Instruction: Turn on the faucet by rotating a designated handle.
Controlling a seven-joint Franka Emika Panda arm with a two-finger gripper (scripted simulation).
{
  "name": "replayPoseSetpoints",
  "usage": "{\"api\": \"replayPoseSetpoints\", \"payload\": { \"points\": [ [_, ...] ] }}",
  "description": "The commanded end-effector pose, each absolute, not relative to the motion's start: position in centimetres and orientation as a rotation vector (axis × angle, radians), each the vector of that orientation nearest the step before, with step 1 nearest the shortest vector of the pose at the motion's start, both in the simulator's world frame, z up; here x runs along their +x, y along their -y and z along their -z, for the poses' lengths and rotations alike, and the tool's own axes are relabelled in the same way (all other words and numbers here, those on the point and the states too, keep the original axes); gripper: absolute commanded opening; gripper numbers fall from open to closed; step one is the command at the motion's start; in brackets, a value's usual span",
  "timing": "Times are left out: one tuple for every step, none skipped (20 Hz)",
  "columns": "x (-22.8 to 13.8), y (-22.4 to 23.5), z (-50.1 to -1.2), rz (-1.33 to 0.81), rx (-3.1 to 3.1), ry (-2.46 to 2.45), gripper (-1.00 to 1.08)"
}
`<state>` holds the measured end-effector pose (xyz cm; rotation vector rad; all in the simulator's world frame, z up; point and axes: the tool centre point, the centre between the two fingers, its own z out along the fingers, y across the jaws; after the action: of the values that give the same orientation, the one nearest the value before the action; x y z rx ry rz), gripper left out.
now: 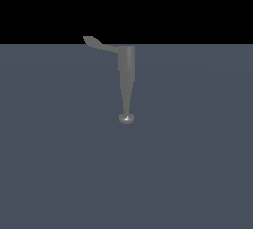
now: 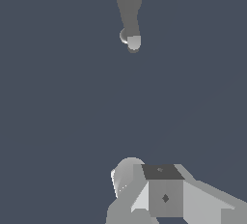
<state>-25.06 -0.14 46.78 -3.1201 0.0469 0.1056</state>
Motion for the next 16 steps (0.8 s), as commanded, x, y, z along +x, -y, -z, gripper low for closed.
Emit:
{"api": "replayPoseSetpoints", "payload": {
  "points": [
    [-25.1, 0.1, -46.8, -0.106, -3.120, -0.047, -1.00],
    [-25.0, 0.1, -46.8, -0.105, -3.119, -0.047, -1.00],
    [-25.0, 0.2, -46.8, -0.103, -3.117, -0.048, -1.00],
    [-24.8, 0.2, -46.9, -0.100, -3.112, -0.049, -1.00],
    [-24.7, 0.2, -47.0, -0.097, -3.106, -0.051, -1.00],
    [-24.5, 0.3, -47.1, -0.092, -3.098, -0.053, -1.00],
    [-24.3, 0.3, -47.1, -0.087, -3.091, -0.055, -1.00],
    [-24.2, 0.3, -47.2, -0.083, -3.086, -0.057, -1.00],
    [-24.1, 0.4, -47.3, -0.081, -3.082, -0.058, -1.00],
    [-24.0, 0.4, -47.3, -0.080, -3.081, -0.058, -1.00],
    [-24.0, 0.4, -47.3, -0.080, -3.081, -0.058, -1.00],
    [-24.1, 0.4, -47.3, -0.081, -3.082, -0.058, -1.00],
    [-24.1, 0.4, -47.3, -0.081, -3.083, -0.058, -1.00],
    [-24.0, 0.3, -47.2, -0.081, -3.083, -0.061, -1.00],
    [-24.0, 0.3, -47.2, -0.081, -3.083, -0.066, -1.00],
    [-23.9, 0.3, -47.2, -0.081, -3.082, -0.072, -1.00]
  ]
}}
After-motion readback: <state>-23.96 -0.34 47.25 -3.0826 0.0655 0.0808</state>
